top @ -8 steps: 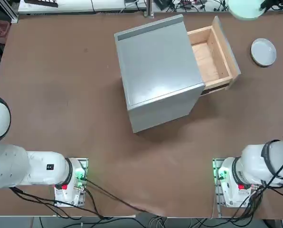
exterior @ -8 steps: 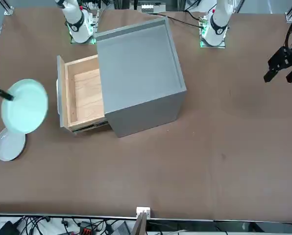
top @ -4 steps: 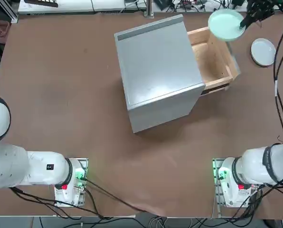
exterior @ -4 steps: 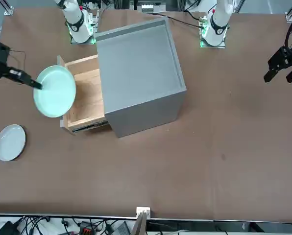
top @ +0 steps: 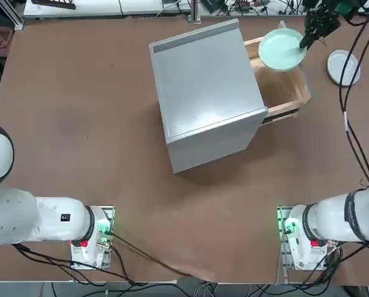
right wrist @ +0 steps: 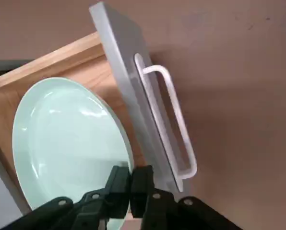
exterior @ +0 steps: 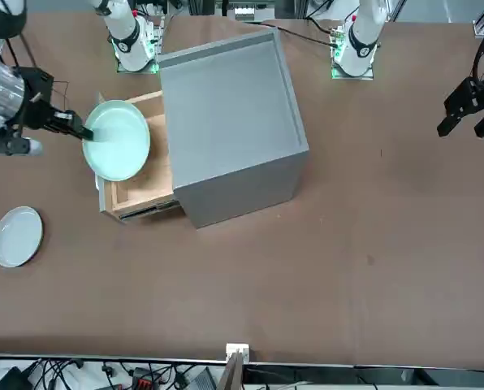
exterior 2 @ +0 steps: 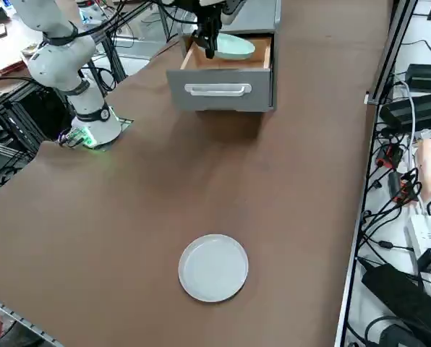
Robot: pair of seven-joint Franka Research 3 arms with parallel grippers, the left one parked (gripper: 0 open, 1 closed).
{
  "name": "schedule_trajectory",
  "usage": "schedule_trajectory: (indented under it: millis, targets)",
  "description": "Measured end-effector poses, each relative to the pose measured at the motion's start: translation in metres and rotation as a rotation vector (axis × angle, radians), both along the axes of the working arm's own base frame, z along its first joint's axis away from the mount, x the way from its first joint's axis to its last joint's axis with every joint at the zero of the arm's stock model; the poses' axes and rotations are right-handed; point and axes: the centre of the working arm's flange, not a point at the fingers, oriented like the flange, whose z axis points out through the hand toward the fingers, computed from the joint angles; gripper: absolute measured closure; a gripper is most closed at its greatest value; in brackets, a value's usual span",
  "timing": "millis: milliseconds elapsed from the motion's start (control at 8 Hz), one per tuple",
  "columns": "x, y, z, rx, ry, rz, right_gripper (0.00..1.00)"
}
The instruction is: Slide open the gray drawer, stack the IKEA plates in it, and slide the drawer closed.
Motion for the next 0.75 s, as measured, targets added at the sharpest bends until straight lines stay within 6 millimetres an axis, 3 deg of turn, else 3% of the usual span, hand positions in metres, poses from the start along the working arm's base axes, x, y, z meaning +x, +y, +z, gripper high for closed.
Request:
schedule_trajectory:
  millis: [500,750]
  targets:
    - [-0.007,0.064,-0.022,-0.015,0.012,0.046,0.97]
    - [-0.006,0.081,-0.028,-0.018,0.009,0.063,0.86]
